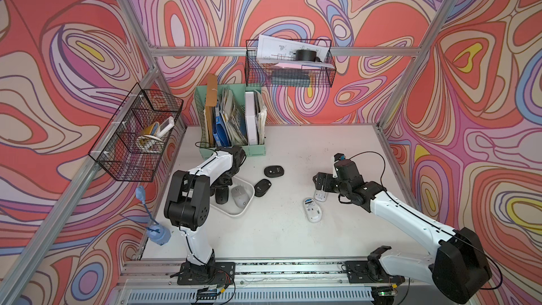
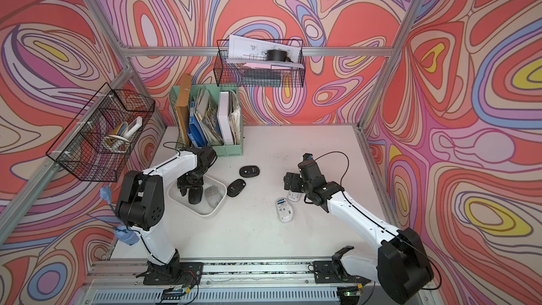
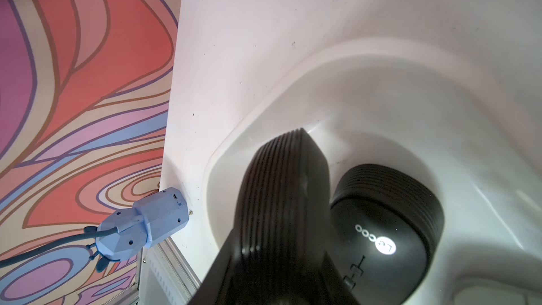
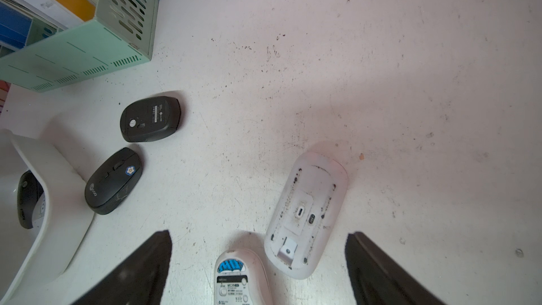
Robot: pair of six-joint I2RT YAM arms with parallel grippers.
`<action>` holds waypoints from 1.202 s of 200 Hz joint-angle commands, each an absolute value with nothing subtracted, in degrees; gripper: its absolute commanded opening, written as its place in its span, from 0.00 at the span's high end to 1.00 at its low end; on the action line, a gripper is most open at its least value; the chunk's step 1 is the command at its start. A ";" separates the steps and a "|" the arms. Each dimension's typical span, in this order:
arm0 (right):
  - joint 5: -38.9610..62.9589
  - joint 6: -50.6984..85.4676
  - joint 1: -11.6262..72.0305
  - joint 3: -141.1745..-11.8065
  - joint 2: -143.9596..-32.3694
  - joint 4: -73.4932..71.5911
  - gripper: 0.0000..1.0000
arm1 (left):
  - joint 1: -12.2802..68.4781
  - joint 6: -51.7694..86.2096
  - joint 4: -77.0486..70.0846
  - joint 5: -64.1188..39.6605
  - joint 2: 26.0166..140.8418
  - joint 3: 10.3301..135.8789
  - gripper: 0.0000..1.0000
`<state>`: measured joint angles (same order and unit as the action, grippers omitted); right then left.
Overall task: Put the mouse in the storage box
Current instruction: Place the mouse in the storage box.
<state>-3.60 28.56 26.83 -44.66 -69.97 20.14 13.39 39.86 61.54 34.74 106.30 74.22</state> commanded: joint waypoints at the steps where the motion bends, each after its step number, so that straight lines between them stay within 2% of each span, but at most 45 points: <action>1: -3.77 28.16 27.25 -44.43 -69.60 19.43 0.05 | 12.92 41.35 60.71 36.41 108.28 73.96 0.89; 50: -3.87 28.14 27.25 -44.23 -69.50 19.51 0.05 | 12.92 40.79 56.88 33.30 110.14 71.48 0.76; 68: -3.87 28.10 27.25 -44.25 -69.67 19.42 0.05 | 13.01 40.31 55.29 31.53 109.06 70.39 0.59; 80: -3.69 28.21 27.25 -44.21 -69.78 19.34 0.05 | 13.30 40.00 54.60 30.95 108.45 70.05 0.53; 131: -3.47 28.30 27.25 -44.90 -70.26 19.31 0.05 | 16.52 39.96 54.93 30.14 108.58 71.19 0.40; 156: -3.61 28.25 27.25 -45.00 -70.13 19.42 0.05 | 18.10 39.63 53.60 29.38 107.31 70.94 0.39; 172: -3.60 28.17 27.27 -45.13 -70.20 19.42 0.05 | 18.14 39.64 53.82 28.61 108.43 71.51 0.46; 187: -3.52 28.30 27.27 -45.13 -70.09 19.47 0.05 | 18.33 40.01 54.57 28.60 109.48 72.16 0.47; 209: -3.50 28.41 27.25 -45.09 -69.96 19.51 0.05 | 19.08 40.04 54.15 28.45 108.49 71.94 0.38; 240: -3.51 28.31 27.25 -45.26 -70.13 19.57 0.05 | 19.59 40.04 54.12 27.00 104.93 71.98 0.34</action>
